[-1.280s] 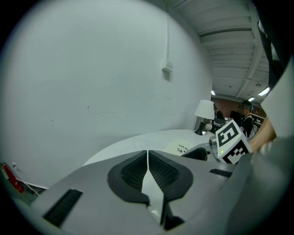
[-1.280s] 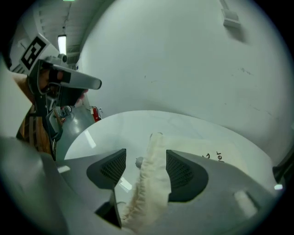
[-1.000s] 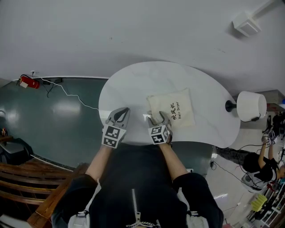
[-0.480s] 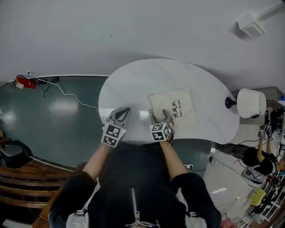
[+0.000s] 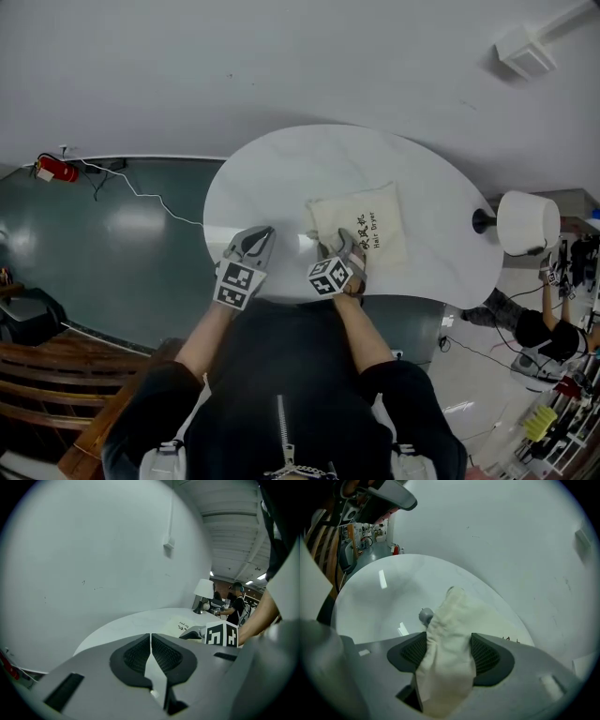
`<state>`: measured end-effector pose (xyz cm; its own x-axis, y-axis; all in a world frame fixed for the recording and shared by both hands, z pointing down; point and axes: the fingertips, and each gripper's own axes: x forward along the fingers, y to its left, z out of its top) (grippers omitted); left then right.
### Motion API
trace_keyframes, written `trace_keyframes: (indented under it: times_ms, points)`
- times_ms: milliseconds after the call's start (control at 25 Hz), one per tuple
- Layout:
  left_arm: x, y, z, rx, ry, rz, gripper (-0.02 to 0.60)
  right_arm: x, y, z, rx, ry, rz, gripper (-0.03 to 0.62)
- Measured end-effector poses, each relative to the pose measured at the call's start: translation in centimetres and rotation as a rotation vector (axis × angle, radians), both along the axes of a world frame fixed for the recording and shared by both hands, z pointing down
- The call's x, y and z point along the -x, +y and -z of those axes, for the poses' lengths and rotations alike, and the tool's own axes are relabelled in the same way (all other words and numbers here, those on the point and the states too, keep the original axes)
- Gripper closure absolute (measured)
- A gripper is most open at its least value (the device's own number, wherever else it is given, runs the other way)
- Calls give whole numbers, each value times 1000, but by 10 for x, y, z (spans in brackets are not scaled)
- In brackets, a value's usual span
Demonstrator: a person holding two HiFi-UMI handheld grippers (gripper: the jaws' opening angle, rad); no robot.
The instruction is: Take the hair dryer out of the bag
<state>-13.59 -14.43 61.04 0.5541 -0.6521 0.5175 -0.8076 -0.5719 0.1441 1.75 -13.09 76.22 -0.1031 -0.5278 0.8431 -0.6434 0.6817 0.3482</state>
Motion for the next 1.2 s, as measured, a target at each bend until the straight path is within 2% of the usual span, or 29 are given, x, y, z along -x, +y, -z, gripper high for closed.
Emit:
trace_keyframes:
  times_ms: [120,200,360,600,1200]
  points:
    - [-10,1,-1,4,2,5,565,-5,-2,4,7,-5,21,337]
    - [-17,1,-2,5,2,5,565,-9,-4,10,18,-30,20,414]
    - [-31,4,-5,8,-2,0,565,-18,-3,20,59,-104,15,512]
    - [-54,2,-15,16,-39,-59,563,-26,-6,48,74,-251,-30,528]
    - [-108,6,-24,26,-107,-256,561,-35,-10,84,60,-415,-39,531]
